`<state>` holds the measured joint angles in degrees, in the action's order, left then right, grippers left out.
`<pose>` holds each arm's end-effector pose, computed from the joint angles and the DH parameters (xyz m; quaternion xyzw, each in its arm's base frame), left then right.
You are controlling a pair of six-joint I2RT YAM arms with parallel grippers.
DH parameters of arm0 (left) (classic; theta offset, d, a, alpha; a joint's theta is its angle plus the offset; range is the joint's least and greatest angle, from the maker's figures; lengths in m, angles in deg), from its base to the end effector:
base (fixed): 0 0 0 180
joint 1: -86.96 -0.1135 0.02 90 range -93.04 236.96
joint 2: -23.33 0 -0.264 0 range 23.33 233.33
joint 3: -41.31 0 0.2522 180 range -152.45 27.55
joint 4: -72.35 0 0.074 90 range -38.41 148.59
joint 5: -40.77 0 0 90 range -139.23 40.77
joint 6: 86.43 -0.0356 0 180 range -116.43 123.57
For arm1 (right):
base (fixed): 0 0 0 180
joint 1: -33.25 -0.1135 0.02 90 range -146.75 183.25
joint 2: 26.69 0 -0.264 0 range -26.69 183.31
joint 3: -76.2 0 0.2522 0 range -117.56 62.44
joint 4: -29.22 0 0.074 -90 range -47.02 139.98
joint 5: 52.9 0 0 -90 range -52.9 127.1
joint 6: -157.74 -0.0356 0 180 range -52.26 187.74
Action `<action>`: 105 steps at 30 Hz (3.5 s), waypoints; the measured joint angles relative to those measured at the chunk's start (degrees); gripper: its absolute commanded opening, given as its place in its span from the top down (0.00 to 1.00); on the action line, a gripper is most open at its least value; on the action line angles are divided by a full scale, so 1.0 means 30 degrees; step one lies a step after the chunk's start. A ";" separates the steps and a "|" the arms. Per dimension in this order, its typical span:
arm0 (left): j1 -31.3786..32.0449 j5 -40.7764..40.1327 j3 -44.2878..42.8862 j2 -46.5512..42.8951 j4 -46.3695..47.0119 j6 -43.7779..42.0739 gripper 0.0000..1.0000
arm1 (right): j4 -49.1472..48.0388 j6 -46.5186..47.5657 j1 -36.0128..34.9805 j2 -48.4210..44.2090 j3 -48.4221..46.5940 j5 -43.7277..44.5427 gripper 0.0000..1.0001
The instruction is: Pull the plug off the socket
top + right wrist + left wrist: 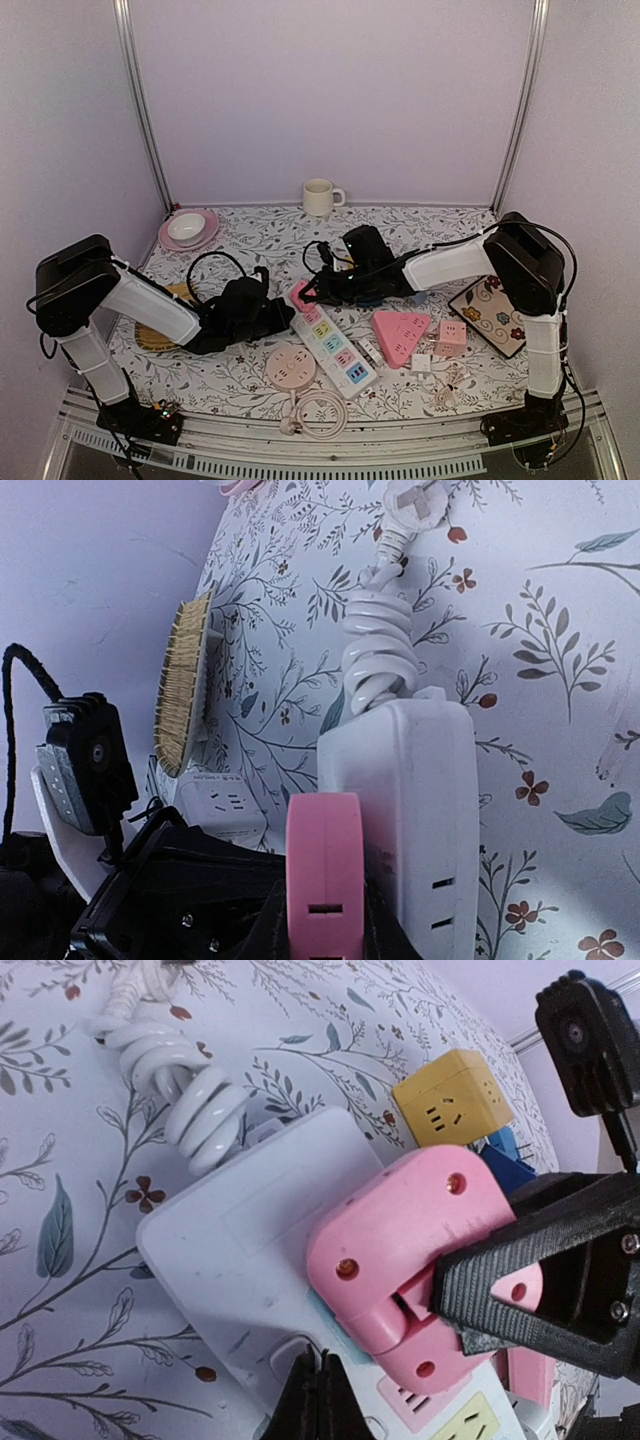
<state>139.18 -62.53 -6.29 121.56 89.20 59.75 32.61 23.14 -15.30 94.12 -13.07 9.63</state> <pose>0.1952 -0.2385 0.1194 -0.0848 0.8737 -0.3198 0.3566 0.2900 0.3532 0.1479 -0.1394 0.8571 0.4709 0.1558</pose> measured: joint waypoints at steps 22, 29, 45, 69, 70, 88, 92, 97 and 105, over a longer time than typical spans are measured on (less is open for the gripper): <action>0.0000 0.0000 0.0415 -0.0029 -0.0867 -0.0095 1.00 | -0.1712 -0.0117 0.0248 -0.2062 0.0743 0.0707 0.91; 0.0109 0.0000 0.0605 -0.0495 -0.0838 -0.0743 0.99 | 0.2645 0.2769 0.0335 -0.2375 0.0546 0.6499 0.83; 0.0750 -0.0189 0.0226 -0.1727 -0.0933 -0.2645 0.97 | 0.4881 0.4495 0.0226 -0.2506 0.0474 0.9442 0.50; 0.0867 -0.2157 0.0889 -0.9063 -0.5275 -0.4473 0.53 | 0.5472 0.5042 -0.0401 -1.0375 0.4867 1.1519 0.01; 0.0867 -0.2302 0.0969 -0.9486 -0.5523 -0.4634 0.48 | 0.5472 0.5042 -0.0401 -1.0732 0.5195 1.1693 0.01; -0.2856 -0.2164 0.1217 -1.3296 -1.0003 -0.6251 0.03 | 0.5486 0.6528 0.6477 -1.7405 1.1111 1.5183 0.01; -0.3898 -0.1698 0.1202 -1.3551 -1.0644 -0.6586 0.03 | 0.4116 0.7198 0.9158 -1.8374 1.2378 1.5089 0.01; -0.5581 -0.1268 0.1129 -1.3661 -1.1096 -0.6739 0.03 | 0.2127 0.7810 1.2327 -1.9241 1.4440 1.5125 0.01; -0.7227 -0.1851 0.1144 -1.2641 -1.1140 -0.6732 0.03 | -0.4000 0.8808 1.5096 -1.7792 1.6910 1.7260 0.01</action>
<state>117.50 -68.08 -2.86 83.64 55.78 39.55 20.61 49.57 29.98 40.75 37.66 61.41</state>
